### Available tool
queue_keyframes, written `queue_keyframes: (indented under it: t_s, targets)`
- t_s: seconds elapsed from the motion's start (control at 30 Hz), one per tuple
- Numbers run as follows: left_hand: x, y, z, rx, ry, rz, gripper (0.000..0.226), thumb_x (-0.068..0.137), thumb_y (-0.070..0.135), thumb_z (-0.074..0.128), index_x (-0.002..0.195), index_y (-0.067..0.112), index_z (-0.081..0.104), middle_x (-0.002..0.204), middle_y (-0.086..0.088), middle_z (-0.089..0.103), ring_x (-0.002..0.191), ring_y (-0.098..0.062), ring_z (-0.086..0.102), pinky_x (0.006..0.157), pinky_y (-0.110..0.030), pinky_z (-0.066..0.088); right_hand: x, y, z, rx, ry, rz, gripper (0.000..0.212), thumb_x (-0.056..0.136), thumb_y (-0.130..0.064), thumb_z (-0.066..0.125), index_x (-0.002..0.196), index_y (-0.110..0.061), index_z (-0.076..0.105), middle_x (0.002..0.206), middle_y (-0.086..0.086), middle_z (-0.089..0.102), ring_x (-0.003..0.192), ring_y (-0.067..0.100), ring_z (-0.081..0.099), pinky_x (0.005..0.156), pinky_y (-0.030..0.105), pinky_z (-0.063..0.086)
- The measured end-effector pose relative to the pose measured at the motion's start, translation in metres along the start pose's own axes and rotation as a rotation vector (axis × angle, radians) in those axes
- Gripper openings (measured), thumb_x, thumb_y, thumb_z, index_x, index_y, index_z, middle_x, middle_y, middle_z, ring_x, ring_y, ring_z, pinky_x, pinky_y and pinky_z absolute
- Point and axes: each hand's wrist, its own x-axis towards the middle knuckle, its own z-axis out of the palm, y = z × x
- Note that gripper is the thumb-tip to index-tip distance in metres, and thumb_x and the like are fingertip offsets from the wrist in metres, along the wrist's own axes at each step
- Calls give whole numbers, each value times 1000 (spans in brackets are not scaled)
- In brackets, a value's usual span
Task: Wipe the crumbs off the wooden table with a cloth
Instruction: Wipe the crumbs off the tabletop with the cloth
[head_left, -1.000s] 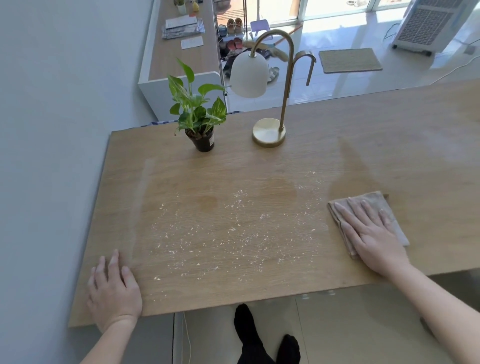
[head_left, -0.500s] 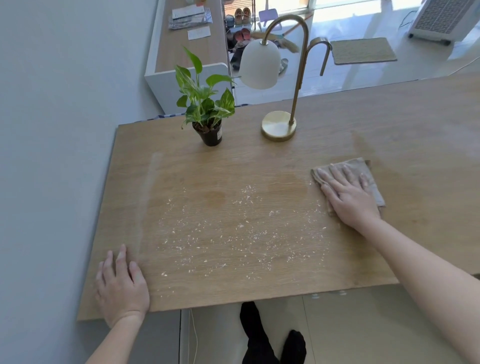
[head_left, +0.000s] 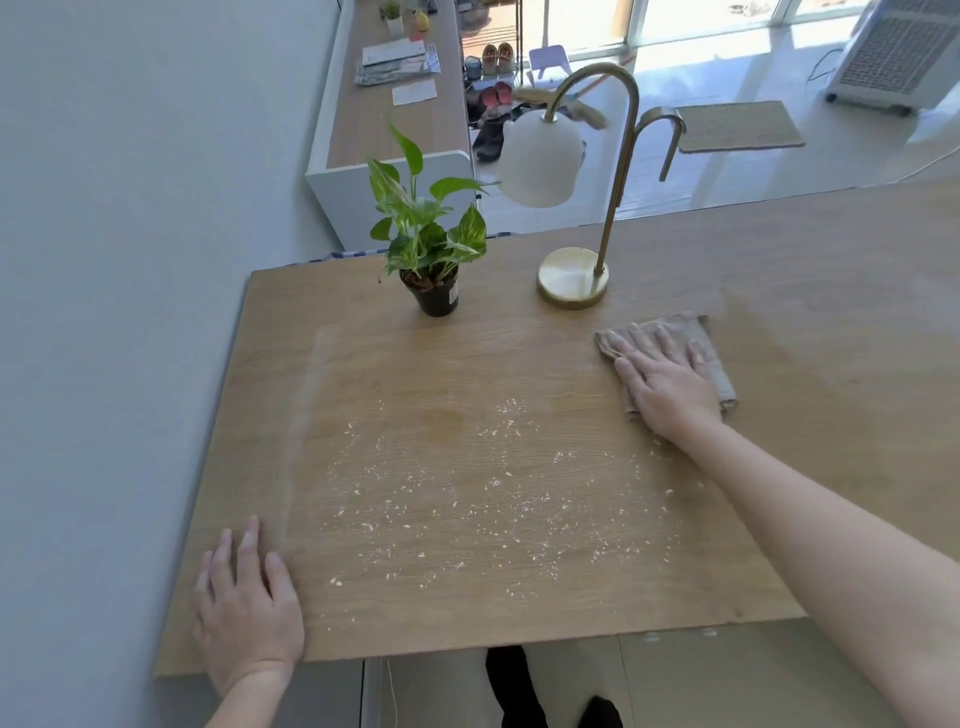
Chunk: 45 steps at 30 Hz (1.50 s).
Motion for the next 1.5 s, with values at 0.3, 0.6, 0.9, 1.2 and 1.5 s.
queue_keyframes:
  t_s: [0.3, 0.6, 0.9, 1.2, 1.5]
  targets:
    - [0, 1, 1, 18, -13, -19, 46, 112, 33, 43, 158, 33, 49, 168, -5, 42, 155, -33, 33, 123, -61, 29, -19, 46, -17, 28, 49, 116, 50, 111, -62, 14, 161, -61, 19, 175, -25, 12, 164, 7, 2, 132, 44, -5]
    - [-2, 0, 1, 25, -5, -19, 47, 111, 29, 49, 157, 31, 50, 168, -5, 42, 156, -32, 31, 125, -59, 27, -24, 8, -1, -16, -96, -251, 49, 111, -62, 16, 159, -63, 21, 171, -32, 8, 161, -1, -5, 132, 39, -9]
    - [-1, -4, 4, 18, 2, -6, 47, 111, 32, 42, 157, 29, 51, 168, -6, 42, 156, -32, 31, 126, -58, 25, 25, -23, -2, 19, 0, 66, 52, 111, -63, 14, 163, -58, 17, 176, -21, 4, 164, 13, -3, 130, 47, -10]
    - [-2, -2, 2, -8, 2, -5, 56, 105, 44, 32, 157, 31, 49, 169, -5, 41, 157, -32, 30, 124, -60, 25, -61, 72, -24, -4, -66, -49, 42, 112, -59, 17, 151, -73, 13, 173, -30, 8, 161, -2, -7, 131, 38, -10]
    - [-4, -3, 1, -23, 6, -9, 60, 103, 47, 28, 157, 33, 48, 169, -4, 40, 157, -33, 29, 124, -61, 26, -72, 14, 14, -29, -71, -132, 50, 112, -61, 9, 161, -64, 7, 172, -29, -5, 162, 5, -13, 131, 43, -14]
